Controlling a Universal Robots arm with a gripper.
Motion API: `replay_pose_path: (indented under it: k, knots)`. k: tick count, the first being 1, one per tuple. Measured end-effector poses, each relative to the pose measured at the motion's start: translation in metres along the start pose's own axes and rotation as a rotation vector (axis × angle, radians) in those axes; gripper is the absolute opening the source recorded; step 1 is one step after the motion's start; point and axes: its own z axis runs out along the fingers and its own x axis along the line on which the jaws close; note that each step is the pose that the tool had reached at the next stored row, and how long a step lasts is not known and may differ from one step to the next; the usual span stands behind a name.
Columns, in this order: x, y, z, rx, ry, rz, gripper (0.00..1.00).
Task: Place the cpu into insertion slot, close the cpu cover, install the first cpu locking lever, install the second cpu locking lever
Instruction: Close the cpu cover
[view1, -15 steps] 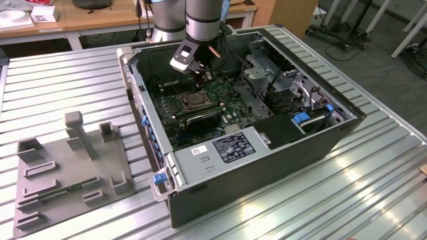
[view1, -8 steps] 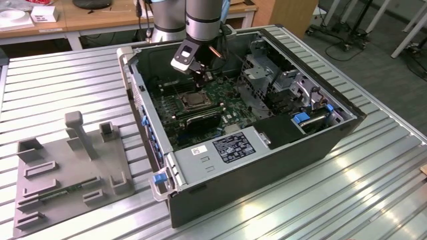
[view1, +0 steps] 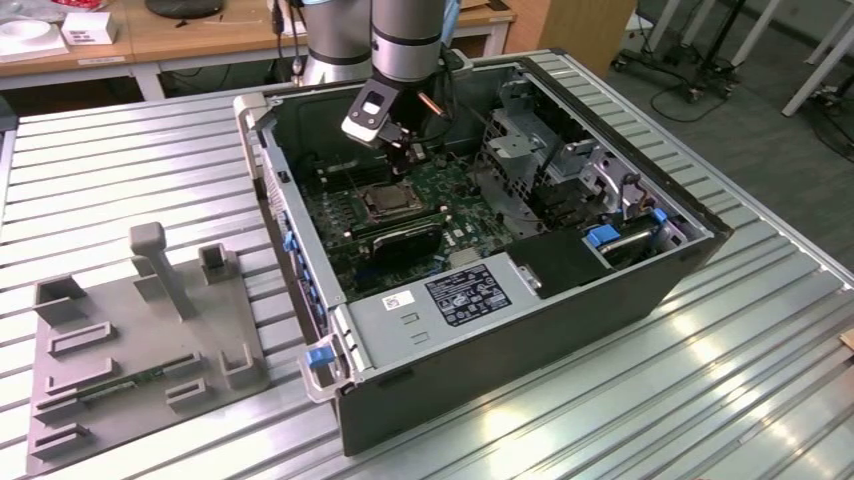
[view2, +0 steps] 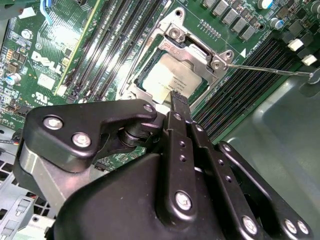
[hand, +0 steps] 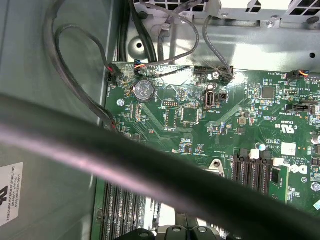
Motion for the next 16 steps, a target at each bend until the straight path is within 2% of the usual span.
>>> replay_pose_path:
  k: [8, 14, 16]
  knots:
    - [0.0, 0.0, 0.0, 0.0001, 0.0001, -0.002, 0.11]
    - [0.0, 0.0, 0.0, 0.0014, 0.0013, -0.047, 0.11]
    - [0.0, 0.0, 0.0, 0.0015, 0.0014, -0.051, 0.11]
